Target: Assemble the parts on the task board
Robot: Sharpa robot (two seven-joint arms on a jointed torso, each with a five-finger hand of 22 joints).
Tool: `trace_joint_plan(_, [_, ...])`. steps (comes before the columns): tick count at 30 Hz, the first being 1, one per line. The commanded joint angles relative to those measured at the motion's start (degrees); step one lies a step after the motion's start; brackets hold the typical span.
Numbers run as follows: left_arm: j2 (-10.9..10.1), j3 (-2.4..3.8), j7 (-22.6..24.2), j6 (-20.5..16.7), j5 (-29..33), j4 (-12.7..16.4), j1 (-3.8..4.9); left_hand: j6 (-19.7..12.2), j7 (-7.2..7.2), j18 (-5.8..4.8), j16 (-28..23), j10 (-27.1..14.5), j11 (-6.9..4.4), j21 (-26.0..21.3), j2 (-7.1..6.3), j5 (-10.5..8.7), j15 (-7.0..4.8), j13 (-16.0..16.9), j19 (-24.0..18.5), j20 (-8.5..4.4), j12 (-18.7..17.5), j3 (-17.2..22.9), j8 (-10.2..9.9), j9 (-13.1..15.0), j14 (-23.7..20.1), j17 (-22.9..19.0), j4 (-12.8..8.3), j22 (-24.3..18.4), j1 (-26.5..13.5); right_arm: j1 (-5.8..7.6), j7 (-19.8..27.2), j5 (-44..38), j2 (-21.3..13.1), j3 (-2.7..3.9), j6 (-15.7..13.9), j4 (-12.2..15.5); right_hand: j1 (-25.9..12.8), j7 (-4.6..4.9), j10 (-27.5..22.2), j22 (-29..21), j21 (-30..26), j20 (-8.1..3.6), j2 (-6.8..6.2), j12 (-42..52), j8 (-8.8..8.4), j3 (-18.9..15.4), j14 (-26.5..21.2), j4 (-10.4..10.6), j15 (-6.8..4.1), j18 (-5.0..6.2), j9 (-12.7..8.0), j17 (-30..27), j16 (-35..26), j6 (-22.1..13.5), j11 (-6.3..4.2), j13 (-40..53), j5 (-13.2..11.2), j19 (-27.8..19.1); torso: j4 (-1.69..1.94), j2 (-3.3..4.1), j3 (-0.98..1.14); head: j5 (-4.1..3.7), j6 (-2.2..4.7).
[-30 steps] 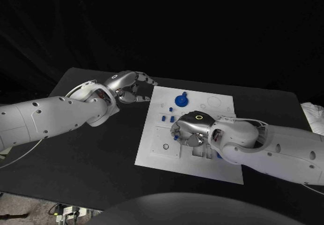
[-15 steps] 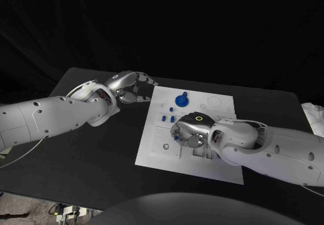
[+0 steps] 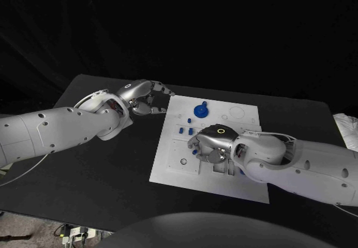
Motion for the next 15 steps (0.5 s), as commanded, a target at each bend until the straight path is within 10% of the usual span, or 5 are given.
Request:
trace_joint_plan(1, [0.14,0.04,-0.15,0.64,-0.17,0.06,-0.02,-0.09,0.35,0.09,-0.28,-0.14,0.16,-0.33,0.54,-0.15,0.11,0.03,-0.30,0.23,-0.14,0.28,-0.09,0.00,-0.46,-0.08,0.11,9.63,-0.25,-0.06,0.04,-0.39,-0.13,-0.01,-0.14,0.08,-0.71,-0.82,-1.60,7.91,-0.77,0.24,-0.24,-0.30,-1.89,0.03,-0.28,0.21,0.52,0.81,-1.31,0.11,-0.35,-2.95,0.51,0.00,-1.10,-0.72,-0.02,0.01,0.00,0.00,0.00])
trace_joint_plan(9, [0.11,0.04,-0.16,0.65,-0.17,0.03,-0.05,-0.09,0.38,0.08,-0.29,-0.12,0.21,-0.30,0.55,-0.15,0.14,0.03,-0.29,0.25,-0.13,0.28,-0.09,0.00,-0.48,-0.11,0.10,9.64,-0.24,-0.09,2.52,0.02,-1.61,-0.01,-6.54,0.59,-1.12,-4.77,-5.18,7.62,-2.02,1.13,-0.23,0.50,-2.66,-1.76,-1.03,0.42,1.25,1.12,-5.71,-0.81,-0.38,-10.59,1.24,0.41,-3.92,-1.56,-0.05,0.02,0.03,-0.15,0.00])
trace_joint_plan(15, [-0.08,0.04,0.07,0.20,-0.17,0.18,-0.06,0.13,0.39,0.09,-0.33,-0.11,0.24,-0.36,0.54,-0.15,0.16,0.03,-0.32,0.27,-0.12,0.28,-0.07,0.02,-0.51,-0.19,0.10,9.62,-0.24,0.84,5.64,3.00,-5.81,0.14,-13.59,2.68,-1.04,-4.66,-7.52,7.67,-2.01,1.40,0.08,1.05,-2.14,-3.36,-1.05,1.12,1.50,1.10,-7.28,-0.79,-0.09,-10.58,1.56,0.43,-4.63,-1.52,-0.06,0.03,0.03,-0.59,0.00])
